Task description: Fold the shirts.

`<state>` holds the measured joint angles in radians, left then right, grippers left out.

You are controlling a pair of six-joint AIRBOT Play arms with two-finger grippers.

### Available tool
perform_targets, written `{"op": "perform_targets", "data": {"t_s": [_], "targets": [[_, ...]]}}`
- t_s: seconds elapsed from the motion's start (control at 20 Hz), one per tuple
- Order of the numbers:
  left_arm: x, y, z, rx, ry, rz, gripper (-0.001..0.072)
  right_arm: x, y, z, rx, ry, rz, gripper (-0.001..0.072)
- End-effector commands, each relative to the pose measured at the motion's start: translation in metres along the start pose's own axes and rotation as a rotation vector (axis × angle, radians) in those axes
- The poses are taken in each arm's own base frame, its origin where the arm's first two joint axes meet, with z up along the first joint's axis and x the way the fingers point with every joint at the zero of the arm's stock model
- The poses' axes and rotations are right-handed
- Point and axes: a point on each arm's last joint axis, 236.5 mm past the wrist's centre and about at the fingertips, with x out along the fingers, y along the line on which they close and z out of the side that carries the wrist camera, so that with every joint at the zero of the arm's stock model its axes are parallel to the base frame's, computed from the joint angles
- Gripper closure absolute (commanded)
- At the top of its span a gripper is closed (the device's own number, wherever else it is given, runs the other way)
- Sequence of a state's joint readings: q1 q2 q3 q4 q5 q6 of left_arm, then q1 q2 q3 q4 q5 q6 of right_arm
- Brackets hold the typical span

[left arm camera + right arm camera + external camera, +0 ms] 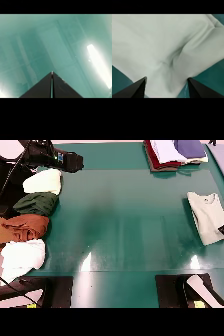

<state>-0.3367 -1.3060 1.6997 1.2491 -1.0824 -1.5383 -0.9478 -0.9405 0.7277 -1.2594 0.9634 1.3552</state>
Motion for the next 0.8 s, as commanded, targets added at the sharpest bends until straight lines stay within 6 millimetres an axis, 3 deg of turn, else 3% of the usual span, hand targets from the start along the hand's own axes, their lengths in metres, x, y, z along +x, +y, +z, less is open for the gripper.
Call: {"op": "perform_targets", "data": {"t_s": [0.0, 0.1, 0.15, 0.3, 0.45, 0.55, 0.7, 0.75], "targets": [[0.0, 0.0, 0.0, 0.003, 0.001, 0.001, 0.0683, -0.023, -0.021, -0.004, -0.109, 0.071, -0.126, 0.0115], [0.0, 0.0, -0.001, 0.002, 0.003, 0.0, 0.0683, -0.048, -0.02, 0.018, -0.126, 0.042, -0.15, 0.0117], [0.0, 0.0, -0.001, 0.002, 0.005, 0.0, 0.0682, -0.059, -0.003, 0.029, -0.111, 0.017, -0.095, 0.0119], [0.0, 0.0, 0.002, 0.002, -0.009, 0.001, 0.0682, -0.078, 0.088, 0.045, -0.121, -0.043, 0.182, 0.0119], [0.0, 0.002, 0.004, 0.005, -0.017, 0.007, 0.0682, -0.092, 0.177, 0.03, -0.253, -0.035, 0.381, 0.0119], [0.0, 0.001, 0.006, 0.003, -0.027, 0.005, 0.0682, -0.1, 0.221, 0.01, -0.379, -0.021, 0.447, 0.0119], [0.0, 0.001, 0.011, 0.002, -0.046, 0.002, 0.0683, -0.11, 0.269, -0.021, -0.512, -0.007, 0.531, 0.0123], [0.0, 0.001, 0.013, 0.002, -0.055, 0.003, 0.0683, -0.113, 0.282, -0.032, -0.55, -0.001, 0.556, 0.0229]]}}
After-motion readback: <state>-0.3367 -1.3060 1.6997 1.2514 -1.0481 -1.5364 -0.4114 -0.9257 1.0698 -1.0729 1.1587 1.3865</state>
